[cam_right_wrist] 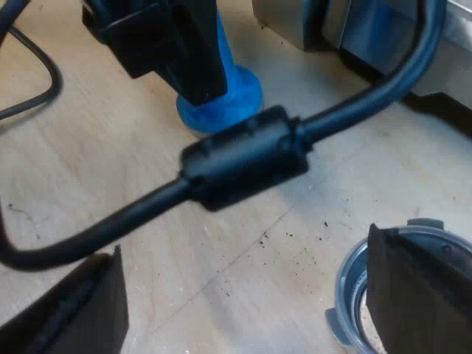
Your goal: Grind coffee beans and then tamp
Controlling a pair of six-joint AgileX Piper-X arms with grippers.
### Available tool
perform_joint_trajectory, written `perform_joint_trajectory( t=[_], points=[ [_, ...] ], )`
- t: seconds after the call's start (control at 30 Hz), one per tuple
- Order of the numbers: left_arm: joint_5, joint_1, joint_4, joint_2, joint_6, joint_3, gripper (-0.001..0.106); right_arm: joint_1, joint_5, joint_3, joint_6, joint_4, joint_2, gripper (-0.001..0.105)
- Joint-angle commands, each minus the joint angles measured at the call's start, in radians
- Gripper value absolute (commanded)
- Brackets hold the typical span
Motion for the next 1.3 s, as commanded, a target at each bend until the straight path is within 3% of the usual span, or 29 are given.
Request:
perform_joint_trajectory(
  t=[0.03, 0.13, 0.27, 0.3, 0.37, 0.47, 0.6, 0.67, 0.77, 0.87, 1.0, 1.3],
  points=[
    [-0.066, -0.001, 0.007, -0.005, -0.008, -0.005, 0.0, -0.003, -0.02, -0.015, -0.022, -0.023, -0.006, 0.069],
    [-0.065, -0.001, 0.007, -0.005, -0.002, -0.005, 0.001, -0.003, -0.02, -0.015, -0.022, -0.023, -0.006, 0.069],
    [-0.066, -0.001, 0.012, -0.005, -0.001, -0.005, 0.015, -0.003, -0.02, -0.015, -0.022, -0.023, -0.006, 0.069],
    [-0.066, -0.001, 0.014, -0.005, -0.001, -0.005, 0.034, -0.003, -0.02, -0.015, -0.022, -0.023, -0.006, 0.069],
    [-0.066, -0.001, 0.02, -0.005, -0.001, -0.005, 0.055, -0.003, -0.02, -0.015, -0.019, -0.023, -0.006, 0.069],
    [-0.012, -0.001, 0.033, -0.01, -0.001, -0.015, 0.067, -0.003, -0.02, -0.015, -0.019, -0.013, -0.014, 0.069],
    [0.003, -0.001, 0.057, -0.025, -0.001, -0.038, 0.069, -0.003, -0.018, -0.015, -0.025, 0.03, -0.035, 0.069],
    [-0.001, -0.001, 0.083, -0.046, 0.008, -0.063, 0.07, -0.003, -0.012, -0.015, -0.069, 0.141, -0.081, 0.069],
    [-0.072, -0.001, 0.154, -0.152, 0.008, -0.11, 0.073, -0.003, -0.012, -0.015, -0.066, 0.209, -0.137, 0.069],
    [-0.1, -0.001, 0.166, -0.212, 0.006, -0.114, 0.076, -0.007, -0.012, -0.018, -0.066, 0.25, -0.191, 0.069],
    [-0.11, -0.001, 0.168, -0.361, -0.011, -0.116, 0.083, -0.033, -0.01, -0.077, -0.063, 0.41, -0.307, 0.069],
    [-0.109, -0.001, 0.188, -0.57, -0.021, -0.193, 0.084, -0.114, 0.095, -0.221, -0.085, 0.631, -0.459, 0.069]
  ],
)
